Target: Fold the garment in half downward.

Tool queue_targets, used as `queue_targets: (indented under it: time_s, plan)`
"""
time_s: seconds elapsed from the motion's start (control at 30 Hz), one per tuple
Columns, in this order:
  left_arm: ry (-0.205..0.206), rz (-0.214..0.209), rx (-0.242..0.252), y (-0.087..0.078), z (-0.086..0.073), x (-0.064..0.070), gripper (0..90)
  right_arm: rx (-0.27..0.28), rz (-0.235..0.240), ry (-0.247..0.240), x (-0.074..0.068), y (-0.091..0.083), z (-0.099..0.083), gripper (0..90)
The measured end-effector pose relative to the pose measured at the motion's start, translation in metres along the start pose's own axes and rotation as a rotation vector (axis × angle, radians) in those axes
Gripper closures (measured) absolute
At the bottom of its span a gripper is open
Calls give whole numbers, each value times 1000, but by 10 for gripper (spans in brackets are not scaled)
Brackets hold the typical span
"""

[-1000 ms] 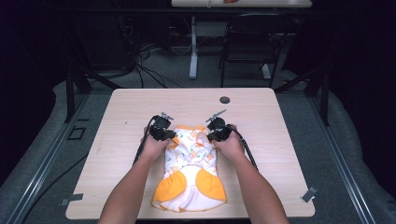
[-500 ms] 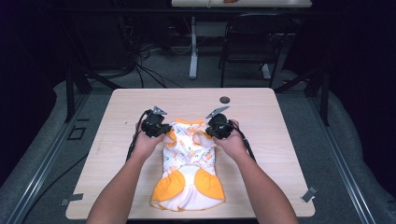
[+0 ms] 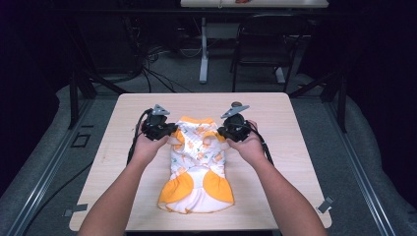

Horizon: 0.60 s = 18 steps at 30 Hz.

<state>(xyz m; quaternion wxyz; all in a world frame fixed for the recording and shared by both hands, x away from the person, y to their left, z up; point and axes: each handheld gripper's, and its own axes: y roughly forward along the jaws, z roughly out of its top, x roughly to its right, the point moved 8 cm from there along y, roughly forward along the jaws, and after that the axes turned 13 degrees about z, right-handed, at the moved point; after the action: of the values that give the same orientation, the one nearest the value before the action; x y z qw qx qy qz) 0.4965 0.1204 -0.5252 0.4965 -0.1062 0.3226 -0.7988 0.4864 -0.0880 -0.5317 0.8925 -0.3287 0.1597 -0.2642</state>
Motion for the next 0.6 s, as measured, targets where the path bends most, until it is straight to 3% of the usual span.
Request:
queue_targets:
  time_s: [0.23,0.43,0.6]
  plan:
    - [-2,3,31,-8,10,-4,841,12,-15,-26,0,-11,15,858]
    - [16,15,57,-14,13,-3,841,-4,-32,-76,-5,-15,20,858]
    - [40,-24,63,-16,7,4,841,-18,-32,-106,-9,-13,12,857]
